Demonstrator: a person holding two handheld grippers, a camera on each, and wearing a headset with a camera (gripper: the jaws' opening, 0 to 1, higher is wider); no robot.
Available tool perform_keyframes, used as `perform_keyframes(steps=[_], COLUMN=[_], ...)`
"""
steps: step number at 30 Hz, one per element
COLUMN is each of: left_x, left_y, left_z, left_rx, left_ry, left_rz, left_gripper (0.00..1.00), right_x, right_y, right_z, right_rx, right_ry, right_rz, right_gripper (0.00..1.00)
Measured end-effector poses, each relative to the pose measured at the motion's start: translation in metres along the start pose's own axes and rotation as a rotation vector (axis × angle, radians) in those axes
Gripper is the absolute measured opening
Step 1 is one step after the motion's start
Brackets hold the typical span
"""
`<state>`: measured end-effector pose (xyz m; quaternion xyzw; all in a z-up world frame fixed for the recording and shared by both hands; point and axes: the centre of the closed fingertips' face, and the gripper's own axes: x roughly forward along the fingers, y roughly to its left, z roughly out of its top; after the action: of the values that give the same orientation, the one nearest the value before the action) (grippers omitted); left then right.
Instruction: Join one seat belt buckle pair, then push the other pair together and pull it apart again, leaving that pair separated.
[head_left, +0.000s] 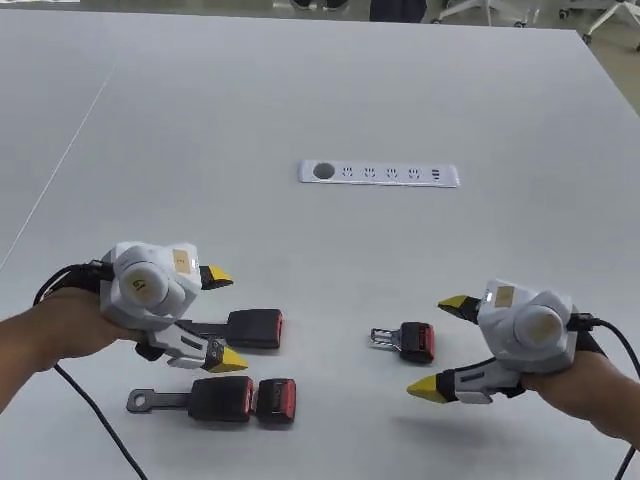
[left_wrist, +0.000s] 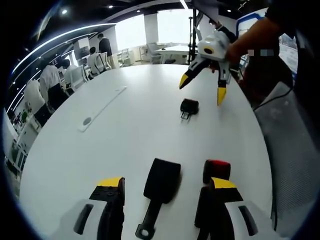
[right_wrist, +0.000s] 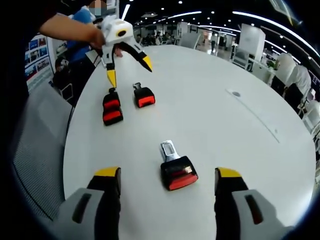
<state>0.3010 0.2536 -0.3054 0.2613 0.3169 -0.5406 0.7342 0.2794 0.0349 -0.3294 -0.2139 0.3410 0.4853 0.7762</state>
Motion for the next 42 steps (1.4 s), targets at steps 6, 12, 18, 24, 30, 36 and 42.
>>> perform_keyframes(steps=[6,12,18,24,30,36,42], left_x=[0.014,0.030,0.041,0.047,0.051,0.052,0.052], left_y=[0.006,0.005,0.005,0.004,0.006,0.008,0.004], left_z=[-0.009,-0.020,-0.029,-0.034,-0.039,-0.039,-0.040], left_rx=[0.005,0.019,0.025,0.028,0.031,0.039,0.107], left_ry=[0.025,0.058,0.075,0.080,0.087,0.081,0.099], left_rz=[-0.025,-0.067,-0.092,-0.113,-0.127,-0.136,-0.159], left_gripper=[0.70,0.69,0.67,0.62,0.59,0.56,0.52], right_x=[0.009,0.017,0.023,0.029,0.032,0.035,0.035], right_y=[-0.007,-0.013,-0.014,-0.009,-0.009,-0.010,-0.009], right_z=[-0.003,-0.007,-0.012,-0.019,-0.021,-0.025,-0.024], right_rx=[0.004,-0.015,-0.014,-0.036,-0.050,-0.060,-0.081], right_ry=[0.014,0.038,0.054,0.080,0.096,0.116,0.124], right_rz=[0.027,0.063,0.084,0.120,0.143,0.162,0.174], right_gripper=[0.77,0.75,0.70,0.68,0.62,0.60,0.56])
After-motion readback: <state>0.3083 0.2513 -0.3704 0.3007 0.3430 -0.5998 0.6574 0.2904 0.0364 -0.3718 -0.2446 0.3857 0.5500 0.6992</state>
